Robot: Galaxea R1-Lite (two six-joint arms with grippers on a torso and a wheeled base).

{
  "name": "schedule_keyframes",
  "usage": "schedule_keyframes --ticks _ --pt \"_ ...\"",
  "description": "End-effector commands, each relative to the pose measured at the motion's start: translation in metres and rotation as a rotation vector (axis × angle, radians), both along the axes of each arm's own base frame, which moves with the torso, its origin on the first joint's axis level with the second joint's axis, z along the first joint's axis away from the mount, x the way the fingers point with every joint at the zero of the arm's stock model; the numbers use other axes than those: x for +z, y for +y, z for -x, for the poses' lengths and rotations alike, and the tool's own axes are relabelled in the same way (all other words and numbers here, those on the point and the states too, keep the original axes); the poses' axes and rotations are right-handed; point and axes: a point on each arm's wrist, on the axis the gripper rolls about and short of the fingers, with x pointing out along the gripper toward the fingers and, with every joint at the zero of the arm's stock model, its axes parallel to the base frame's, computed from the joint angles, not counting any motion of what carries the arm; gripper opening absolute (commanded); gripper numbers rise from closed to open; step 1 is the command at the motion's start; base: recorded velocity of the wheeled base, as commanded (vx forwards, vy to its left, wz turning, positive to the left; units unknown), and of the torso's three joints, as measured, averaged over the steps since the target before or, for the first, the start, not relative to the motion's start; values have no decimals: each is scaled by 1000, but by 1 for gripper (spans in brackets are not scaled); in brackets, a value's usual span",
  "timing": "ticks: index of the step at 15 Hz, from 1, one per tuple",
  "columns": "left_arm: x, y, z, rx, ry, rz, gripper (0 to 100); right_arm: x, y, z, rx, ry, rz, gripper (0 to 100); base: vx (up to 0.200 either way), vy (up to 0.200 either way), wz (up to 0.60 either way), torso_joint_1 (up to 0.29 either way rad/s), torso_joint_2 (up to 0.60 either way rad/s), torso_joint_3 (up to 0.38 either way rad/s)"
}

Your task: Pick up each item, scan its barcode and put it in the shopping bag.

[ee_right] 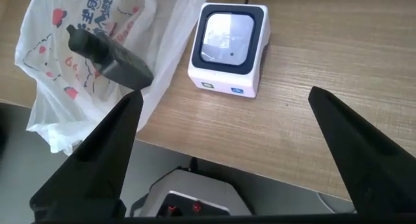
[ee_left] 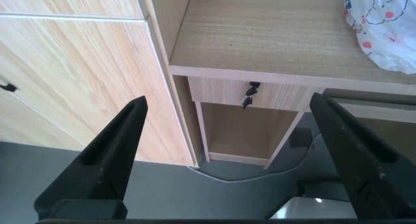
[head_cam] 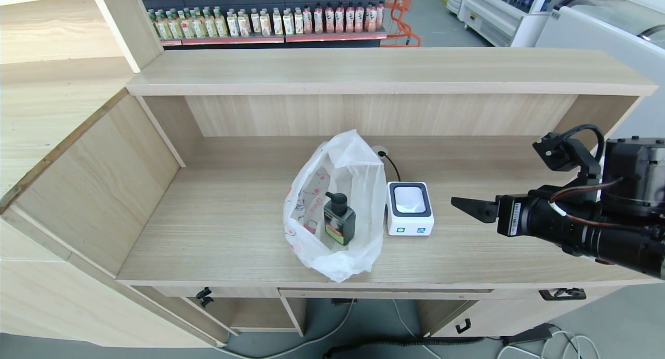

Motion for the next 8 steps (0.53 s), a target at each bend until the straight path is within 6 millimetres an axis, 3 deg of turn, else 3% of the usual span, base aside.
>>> schedule_keyframes --ticks 1,8 --pt "0 0 0 0 0 -2 100 -3 0 1 -1 11 3 100 0 -200 0 2 2 7" --pt "0 0 0 0 2 -2 100 -9 -3 7 -35 37 -4 100 0 -200 0 1 4 4"
